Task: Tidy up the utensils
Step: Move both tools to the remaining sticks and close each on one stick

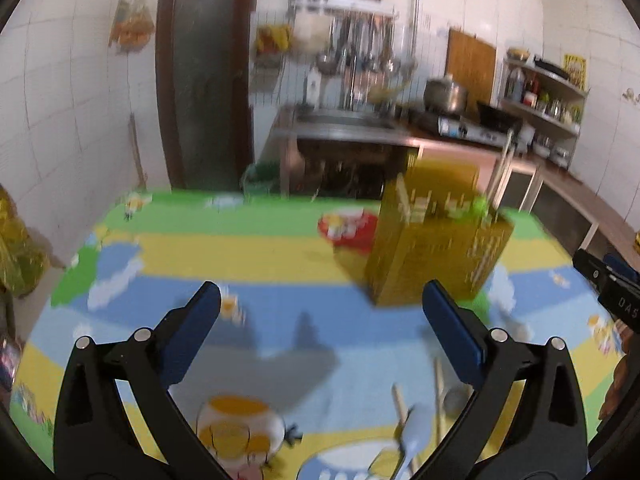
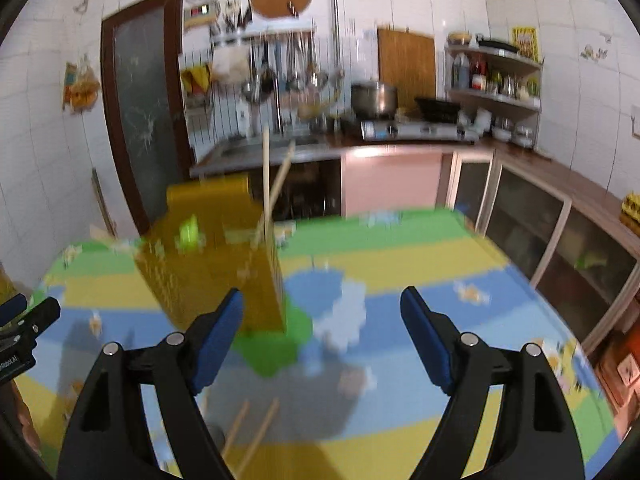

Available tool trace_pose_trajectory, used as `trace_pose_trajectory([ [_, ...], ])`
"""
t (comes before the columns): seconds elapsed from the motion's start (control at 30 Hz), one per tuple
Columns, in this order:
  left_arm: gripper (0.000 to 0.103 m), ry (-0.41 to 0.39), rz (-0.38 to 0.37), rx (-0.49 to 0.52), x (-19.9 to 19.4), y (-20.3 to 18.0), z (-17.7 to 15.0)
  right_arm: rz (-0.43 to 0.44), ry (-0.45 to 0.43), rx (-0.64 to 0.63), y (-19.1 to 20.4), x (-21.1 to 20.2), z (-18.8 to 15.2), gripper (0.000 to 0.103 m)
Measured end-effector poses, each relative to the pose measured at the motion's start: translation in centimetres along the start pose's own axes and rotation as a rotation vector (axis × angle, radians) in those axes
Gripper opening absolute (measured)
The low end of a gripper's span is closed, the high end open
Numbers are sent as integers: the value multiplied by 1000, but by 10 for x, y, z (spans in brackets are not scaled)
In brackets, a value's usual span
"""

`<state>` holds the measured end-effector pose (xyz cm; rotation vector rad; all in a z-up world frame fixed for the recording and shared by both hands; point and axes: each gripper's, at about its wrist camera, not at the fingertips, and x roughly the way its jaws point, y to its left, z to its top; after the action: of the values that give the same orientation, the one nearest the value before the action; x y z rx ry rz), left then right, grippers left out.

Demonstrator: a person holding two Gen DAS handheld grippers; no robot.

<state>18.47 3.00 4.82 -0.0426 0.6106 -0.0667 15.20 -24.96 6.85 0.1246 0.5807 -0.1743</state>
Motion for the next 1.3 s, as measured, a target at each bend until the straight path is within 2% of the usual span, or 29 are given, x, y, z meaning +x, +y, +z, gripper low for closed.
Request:
trace_pose_trajectory([
  [0.13,98,73,2,4,14,4,-28,-9,94,-9,4,17,-34,79],
  [0.3,97,174,-14,-41,40,5,-52,-28,216,-17,12,39,-76,79],
  [0.47,97,241,28,-11,62,-10,-69,-67,259,-51,26,50,-87,79],
  [0.57,97,290,19,-4,73,-17,-74,-72,294,-32,27,57,-91,79],
  [0.77,97,327,18,13,81,-29,-78,-65,343,0,30,65,-98,76],
  [0.87,97,337,9,13,82,-33,-80,-62,341,-5,37,66,-100,61],
  [0.93,97,334,13,19,82,-34,-80,-49,342,-5,42,66,-98,43],
  [0.97,97,336,15,20,82,-35,-81,-40,344,-4,44,66,-98,40],
  [1.03,97,342,15,15,82,-34,-81,-16,346,2,47,67,-96,22],
  [1.1,97,347,13,12,82,-35,-81,9,345,6,47,67,-96,12],
  [1.3,94,360,0,29,79,-46,-82,75,367,-22,35,68,-92,11],
])
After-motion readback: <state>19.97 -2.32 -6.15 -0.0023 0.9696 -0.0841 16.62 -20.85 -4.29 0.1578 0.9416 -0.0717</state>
